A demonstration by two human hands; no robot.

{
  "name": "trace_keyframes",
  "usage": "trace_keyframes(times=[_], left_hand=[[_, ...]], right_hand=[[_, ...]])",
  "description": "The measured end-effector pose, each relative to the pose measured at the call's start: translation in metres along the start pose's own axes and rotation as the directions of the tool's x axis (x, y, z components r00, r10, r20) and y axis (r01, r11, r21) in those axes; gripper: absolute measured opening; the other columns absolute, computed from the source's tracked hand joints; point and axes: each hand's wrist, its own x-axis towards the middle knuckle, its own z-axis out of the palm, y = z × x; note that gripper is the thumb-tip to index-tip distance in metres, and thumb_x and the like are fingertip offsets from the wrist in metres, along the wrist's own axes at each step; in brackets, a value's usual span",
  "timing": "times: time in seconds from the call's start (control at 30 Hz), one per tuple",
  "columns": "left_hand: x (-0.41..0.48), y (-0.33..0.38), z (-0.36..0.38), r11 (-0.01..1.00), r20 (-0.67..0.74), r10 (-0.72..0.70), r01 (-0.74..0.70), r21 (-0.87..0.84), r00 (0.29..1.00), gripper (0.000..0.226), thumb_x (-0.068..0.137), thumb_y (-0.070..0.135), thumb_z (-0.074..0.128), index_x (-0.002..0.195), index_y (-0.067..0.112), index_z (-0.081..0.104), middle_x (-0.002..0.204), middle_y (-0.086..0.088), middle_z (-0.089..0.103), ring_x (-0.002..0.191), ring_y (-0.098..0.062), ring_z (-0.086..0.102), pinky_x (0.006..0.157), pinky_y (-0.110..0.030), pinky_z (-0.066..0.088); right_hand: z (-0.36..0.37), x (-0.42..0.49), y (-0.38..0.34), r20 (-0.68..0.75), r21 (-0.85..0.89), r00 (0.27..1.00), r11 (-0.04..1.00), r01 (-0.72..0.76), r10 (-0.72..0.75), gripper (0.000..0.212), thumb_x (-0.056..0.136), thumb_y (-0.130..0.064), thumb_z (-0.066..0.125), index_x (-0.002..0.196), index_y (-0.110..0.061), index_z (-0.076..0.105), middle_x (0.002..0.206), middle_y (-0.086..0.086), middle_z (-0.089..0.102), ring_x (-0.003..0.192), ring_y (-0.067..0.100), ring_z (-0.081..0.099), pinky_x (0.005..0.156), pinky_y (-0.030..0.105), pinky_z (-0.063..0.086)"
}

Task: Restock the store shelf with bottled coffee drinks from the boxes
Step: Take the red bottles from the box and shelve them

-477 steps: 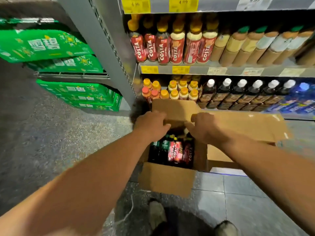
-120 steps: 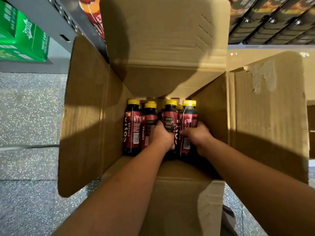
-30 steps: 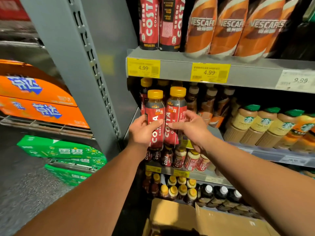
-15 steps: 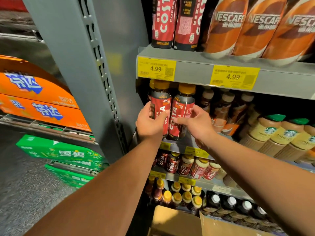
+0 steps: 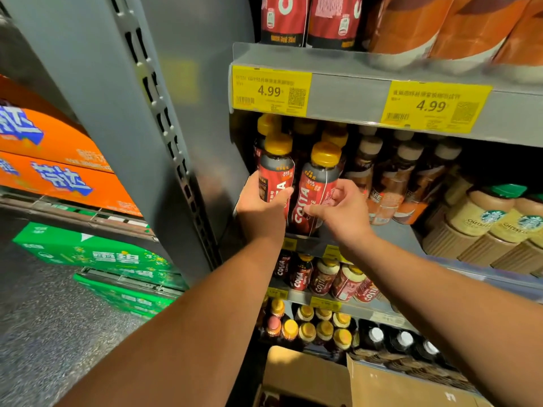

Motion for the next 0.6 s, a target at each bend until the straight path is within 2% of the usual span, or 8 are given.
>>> trace_keyframes(times=[0.07,0.13,0.2,0.27,0.33,0.43,0.5,0.6], left_hand=[[-0.001,-0.003,-0.003,0.999,-0.039,-0.021,0.02,-0.027,0.999,0.03,0.076,0.009,0.074,0.097,0.026,0.06,0.086,0.016,0.066,0.08,0.01,0.063,0.073,-0.009,0.049],[0.0,-0.004,-0.003,0.999,-0.038,-0.035,0.034,-0.03,0.999,0.036,0.074,0.008,0.076,0.095,0.031,0.058,0.086,0.017,0.065,0.079,0.011,0.063,0.071,-0.008,0.049],[-0.001,-0.004,-0.004,0.999,-0.017,-0.048,0.048,-0.017,0.999,0.037,0.074,0.009,0.076,0.099,0.028,0.059,0.093,0.012,0.067,0.086,0.003,0.065,0.075,-0.014,0.051],[-0.001,-0.005,-0.006,0.999,-0.016,-0.04,0.041,0.03,0.999,0.039,0.074,0.011,0.076,0.109,0.018,0.061,0.105,0.0,0.066,0.094,-0.008,0.065,0.08,-0.021,0.052],[-0.002,-0.008,-0.008,0.997,-0.008,-0.045,0.045,0.067,0.999,0.043,0.077,0.01,0.074,0.117,0.013,0.059,0.113,-0.004,0.063,0.099,-0.013,0.063,0.083,-0.023,0.052],[-0.011,-0.014,-0.012,0.988,0.008,-0.125,0.124,0.09,0.992,0.046,0.083,0.004,0.067,0.126,0.015,0.055,0.11,0.004,0.062,0.096,-0.006,0.059,0.078,-0.013,0.048],[-0.016,-0.021,-0.015,0.975,0.01,-0.164,0.161,0.151,0.986,0.042,0.086,0.006,0.063,0.127,0.015,0.055,0.113,0.001,0.065,0.094,-0.006,0.058,0.08,-0.019,0.046],[-0.017,-0.028,-0.016,0.957,-0.009,-0.19,0.187,0.221,0.982,0.037,0.087,0.014,0.064,0.124,0.015,0.055,0.114,-0.001,0.066,0.094,-0.01,0.059,0.076,-0.021,0.042]], right_hand=[[0.001,0.0,0.001,0.001,0.018,1.0,1.0,-0.004,0.004,0.049,0.071,0.009,0.074,0.107,-0.01,0.047,0.088,-0.004,0.064,0.077,0.0,0.062,0.061,0.008,0.051],[0.002,0.0,0.002,0.005,0.033,1.0,0.999,-0.001,0.001,0.046,0.072,0.011,0.073,0.103,-0.013,0.048,0.088,-0.005,0.064,0.077,-0.001,0.062,0.061,0.007,0.05],[0.003,-0.002,0.002,-0.015,0.05,1.0,0.999,-0.001,0.002,0.046,0.073,0.009,0.072,0.104,-0.016,0.049,0.089,-0.009,0.063,0.078,-0.003,0.061,0.061,0.005,0.049],[0.005,-0.004,0.003,-0.047,0.05,0.999,0.999,0.0,0.002,0.046,0.075,0.005,0.073,0.108,-0.018,0.052,0.091,-0.011,0.063,0.081,-0.003,0.06,0.061,0.004,0.048],[0.007,-0.006,0.005,-0.07,0.029,0.998,1.0,0.004,-0.002,0.047,0.075,0.001,0.074,0.116,-0.014,0.055,0.1,-0.006,0.066,0.088,0.003,0.062,0.066,0.008,0.049],[0.008,-0.008,0.008,-0.117,0.019,0.993,1.0,-0.007,0.009,0.051,0.076,-0.001,0.074,0.123,-0.009,0.056,0.11,0.002,0.067,0.094,0.008,0.064,0.075,0.013,0.05],[0.009,-0.009,0.01,-0.144,0.03,0.989,1.0,-0.008,0.012,0.047,0.077,-0.001,0.074,0.121,-0.008,0.057,0.111,0.004,0.067,0.094,0.009,0.064,0.077,0.014,0.051],[0.009,-0.009,0.014,-0.145,-0.007,0.989,1.0,0.011,-0.011,0.045,0.077,-0.004,0.075,0.119,-0.006,0.059,0.111,0.005,0.068,0.097,0.01,0.064,0.084,0.017,0.052]])
